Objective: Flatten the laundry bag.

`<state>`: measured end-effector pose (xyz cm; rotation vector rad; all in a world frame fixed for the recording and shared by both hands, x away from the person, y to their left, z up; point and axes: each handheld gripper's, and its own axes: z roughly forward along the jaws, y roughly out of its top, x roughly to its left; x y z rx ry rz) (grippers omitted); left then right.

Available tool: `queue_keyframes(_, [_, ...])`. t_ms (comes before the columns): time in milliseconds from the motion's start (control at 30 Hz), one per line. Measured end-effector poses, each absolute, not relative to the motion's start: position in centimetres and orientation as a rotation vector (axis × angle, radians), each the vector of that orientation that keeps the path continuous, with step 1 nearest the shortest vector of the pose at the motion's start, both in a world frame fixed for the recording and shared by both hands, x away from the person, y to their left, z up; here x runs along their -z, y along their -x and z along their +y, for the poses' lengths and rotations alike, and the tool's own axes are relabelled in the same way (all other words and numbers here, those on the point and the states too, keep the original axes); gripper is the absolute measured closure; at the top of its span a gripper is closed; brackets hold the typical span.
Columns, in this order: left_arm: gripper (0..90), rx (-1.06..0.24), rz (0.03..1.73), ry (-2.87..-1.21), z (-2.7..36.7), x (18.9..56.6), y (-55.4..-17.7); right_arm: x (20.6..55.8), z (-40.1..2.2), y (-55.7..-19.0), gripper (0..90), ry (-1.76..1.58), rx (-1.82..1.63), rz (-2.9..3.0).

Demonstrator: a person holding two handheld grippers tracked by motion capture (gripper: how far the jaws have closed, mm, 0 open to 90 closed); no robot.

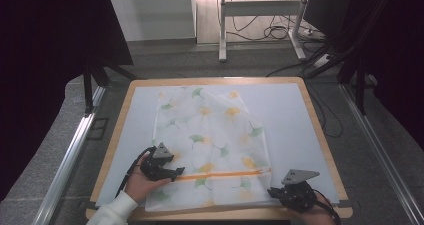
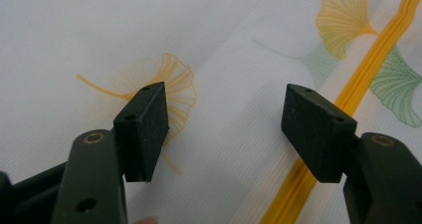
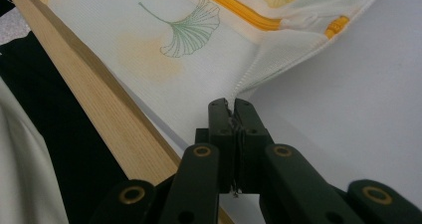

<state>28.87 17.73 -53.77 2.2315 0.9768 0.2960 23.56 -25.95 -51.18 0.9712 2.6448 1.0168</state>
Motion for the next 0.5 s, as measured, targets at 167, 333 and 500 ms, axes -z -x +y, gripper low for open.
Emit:
queue_keyframes(167, [35.0,-0.314,0.979,-2.233,17.5,53.7,-29.6,50.8,-26.0,-23.8,38.9,-1.012,-1.013,2.523])
queue_keyframes(333, [35.1,-0.322,0.988,-2.23,17.6,53.8,-30.3,49.9,-26.6,-24.9,34.5,-1.073,-1.051,2.453])
queue_keyframes(500, [35.1,-0.329,0.986,-2.236,17.7,53.6,-30.7,49.0,-26.6,-27.6,34.1,-1.088,-1.068,2.422])
